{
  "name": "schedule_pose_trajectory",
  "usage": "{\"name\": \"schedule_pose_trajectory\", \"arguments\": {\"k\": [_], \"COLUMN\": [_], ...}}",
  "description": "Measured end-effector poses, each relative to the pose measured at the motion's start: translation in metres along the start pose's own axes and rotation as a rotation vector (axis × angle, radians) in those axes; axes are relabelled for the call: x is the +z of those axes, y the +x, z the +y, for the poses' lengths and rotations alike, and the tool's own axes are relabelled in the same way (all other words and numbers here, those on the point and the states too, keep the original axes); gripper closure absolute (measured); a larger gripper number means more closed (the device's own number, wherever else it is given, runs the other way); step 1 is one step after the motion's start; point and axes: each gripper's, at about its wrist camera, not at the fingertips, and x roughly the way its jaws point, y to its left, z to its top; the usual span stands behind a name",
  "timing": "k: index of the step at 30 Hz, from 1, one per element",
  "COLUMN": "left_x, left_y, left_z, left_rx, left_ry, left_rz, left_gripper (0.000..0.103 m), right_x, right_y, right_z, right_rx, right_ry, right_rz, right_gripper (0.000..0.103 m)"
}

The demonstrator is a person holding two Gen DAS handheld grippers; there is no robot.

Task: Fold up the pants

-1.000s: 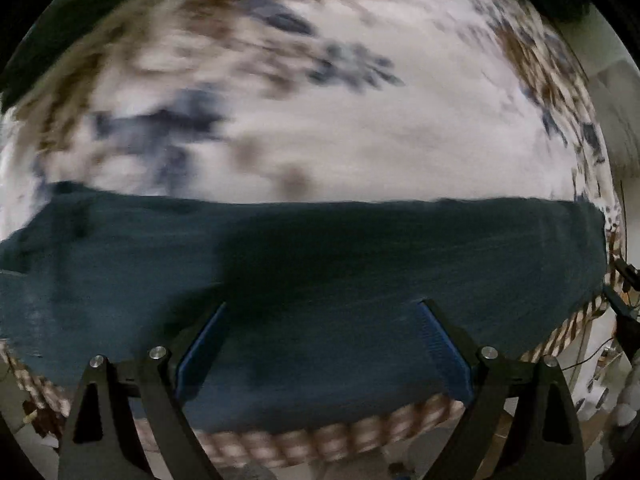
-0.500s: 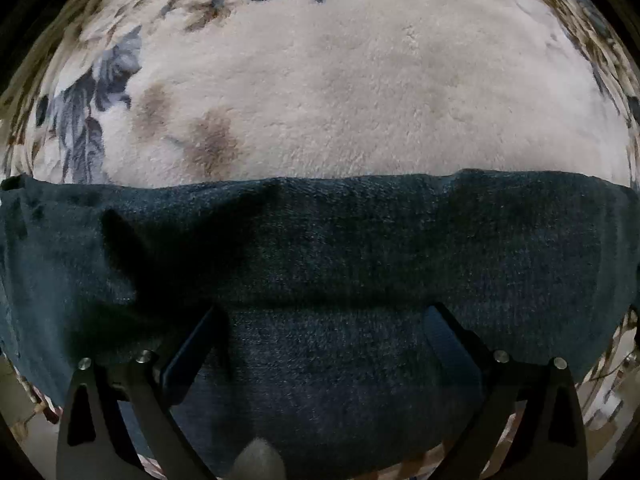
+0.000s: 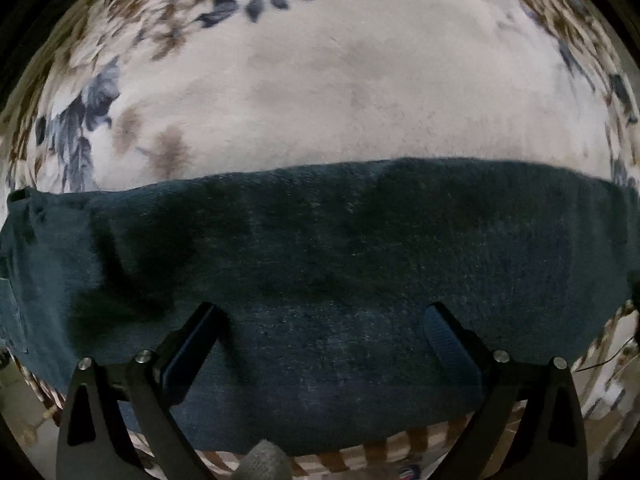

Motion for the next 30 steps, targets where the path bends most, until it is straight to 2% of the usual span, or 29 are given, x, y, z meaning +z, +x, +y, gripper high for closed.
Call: {"name": "schedule_pose_trajectory", "arguments": {"k": [1,3,4,5,7,10,12,15,17,19,22,26,28,30], "left_x": [0.000,0.001,0.002,0.003,0.005,0.007,0.017,0.021,0.022,0.024,0.023,0.022,0.023,0.021], "left_y": [0.002,0.008,0.010,0.012,0.013,0.013,0.011,0.019,0.019,0.022,0.022,0.025,0.028,0.028], "left_z": [-0.001,-0.002,-0.002,-0.003,-0.004,-0.006,-0.004,0.007,0.007,0.008,0.007,0.007,0.007,0.007], "left_rx": [0.002,-0.003,-0.005,-0.005,-0.006,-0.014,-0.019,-0.025,-0.023,-0.017,-0.013,-0.020,-0.015,-0.007], "left_ry": [0.001,-0.006,-0.008,-0.010,-0.012,-0.007,-0.003,-0.001,-0.002,-0.003,-0.006,-0.017,-0.025,-0.025], "left_rz": [-0.002,0.005,0.011,0.015,0.021,0.023,0.026,0.034,0.036,0.036,0.034,0.034,0.033,0.035], "left_gripper": [0.000,0.000,0.000,0.000,0.000,0.000,0.000,0.000,0.000,0.000,0.000,0.000,0.000,0.000], "right_x": [0.001,0.000,-0.001,-0.004,-0.007,-0.009,-0.008,-0.011,-0.015,-0.017,-0.012,0.003,0.006,0.009], "right_y": [-0.006,-0.020,-0.023,-0.021,-0.008,0.026,0.036,0.024,0.019,0.023,0.037,0.046,0.054,0.071], "right_z": [-0.007,-0.015,-0.017,-0.021,-0.023,-0.023,-0.026,-0.021,-0.015,-0.012,-0.019,-0.012,0.000,0.007], "right_rx": [0.024,0.027,0.030,0.080,0.120,0.118,0.178,0.275,0.322,0.356,0.400,0.559,0.575,0.541], "right_ry": [0.029,0.047,0.044,0.045,0.048,0.034,0.060,0.052,0.027,0.018,0.077,0.121,0.084,0.069], "right_rz": [-0.007,-0.039,-0.042,-0.025,0.013,0.082,0.047,-0.037,-0.044,-0.016,-0.006,-0.057,-0.048,-0.009], "right_gripper": [0.090,0.079,0.064,0.054,0.054,0.053,0.051,0.057,0.057,0.057,0.057,0.063,0.062,0.062]}}
